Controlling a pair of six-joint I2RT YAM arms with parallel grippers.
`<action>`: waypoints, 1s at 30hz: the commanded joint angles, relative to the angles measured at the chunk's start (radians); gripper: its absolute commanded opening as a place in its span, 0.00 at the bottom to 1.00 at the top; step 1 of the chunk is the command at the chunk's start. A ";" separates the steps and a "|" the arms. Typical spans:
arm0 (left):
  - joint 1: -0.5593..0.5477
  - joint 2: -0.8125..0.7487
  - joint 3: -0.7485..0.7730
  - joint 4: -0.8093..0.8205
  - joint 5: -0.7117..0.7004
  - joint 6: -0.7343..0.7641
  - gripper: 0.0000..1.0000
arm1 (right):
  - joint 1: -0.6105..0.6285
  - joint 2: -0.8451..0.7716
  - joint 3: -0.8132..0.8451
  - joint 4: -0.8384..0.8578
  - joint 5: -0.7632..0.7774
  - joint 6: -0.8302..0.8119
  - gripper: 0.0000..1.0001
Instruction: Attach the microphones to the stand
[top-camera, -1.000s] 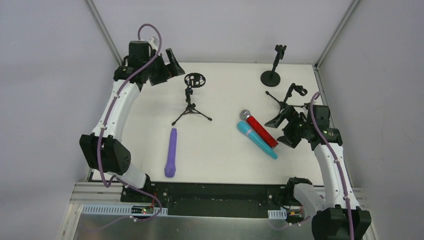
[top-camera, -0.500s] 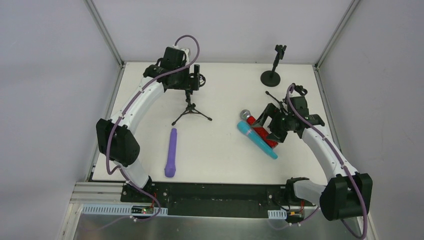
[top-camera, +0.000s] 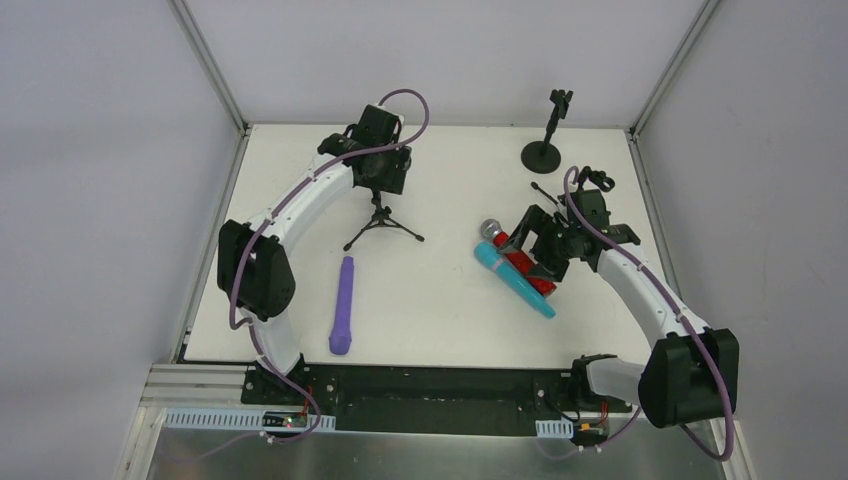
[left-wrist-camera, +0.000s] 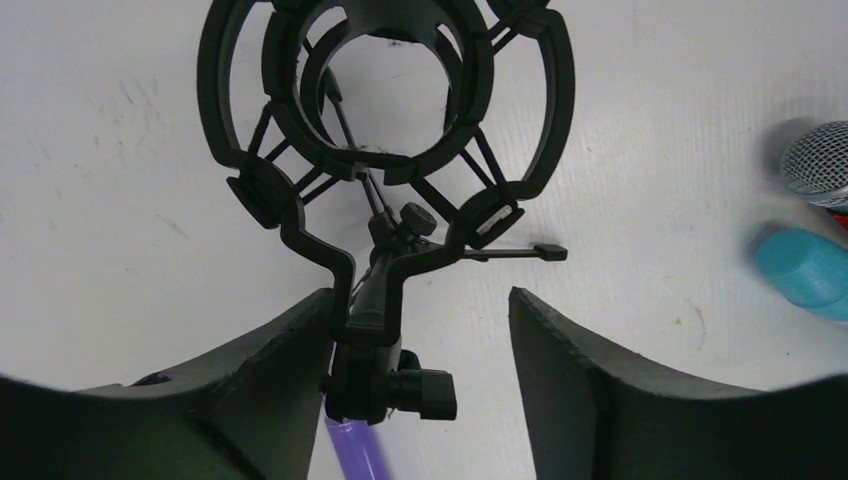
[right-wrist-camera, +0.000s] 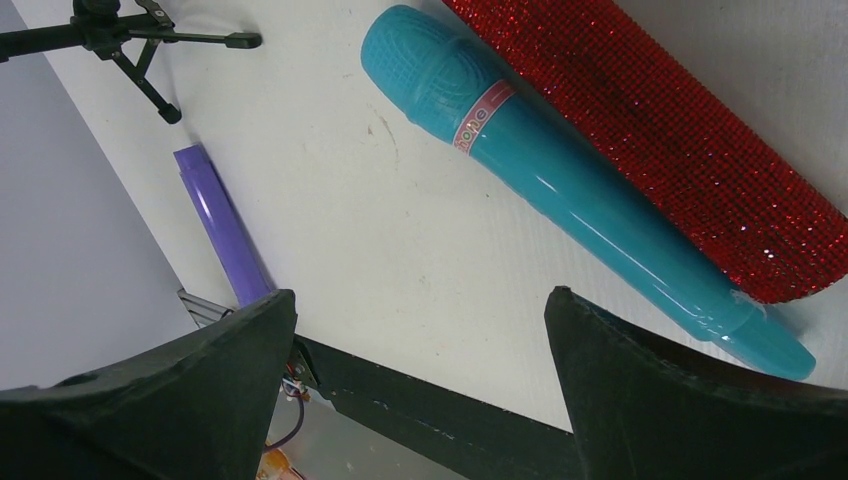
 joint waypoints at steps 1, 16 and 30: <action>0.004 0.019 0.045 -0.023 -0.030 0.021 0.55 | 0.006 0.004 0.049 0.023 0.014 -0.011 0.99; 0.003 0.052 0.114 -0.029 0.018 -0.038 0.00 | 0.010 -0.008 0.058 0.001 0.049 -0.018 0.99; -0.069 0.031 0.118 -0.076 -0.011 -0.121 0.00 | 0.013 -0.004 0.071 -0.038 0.107 -0.054 0.99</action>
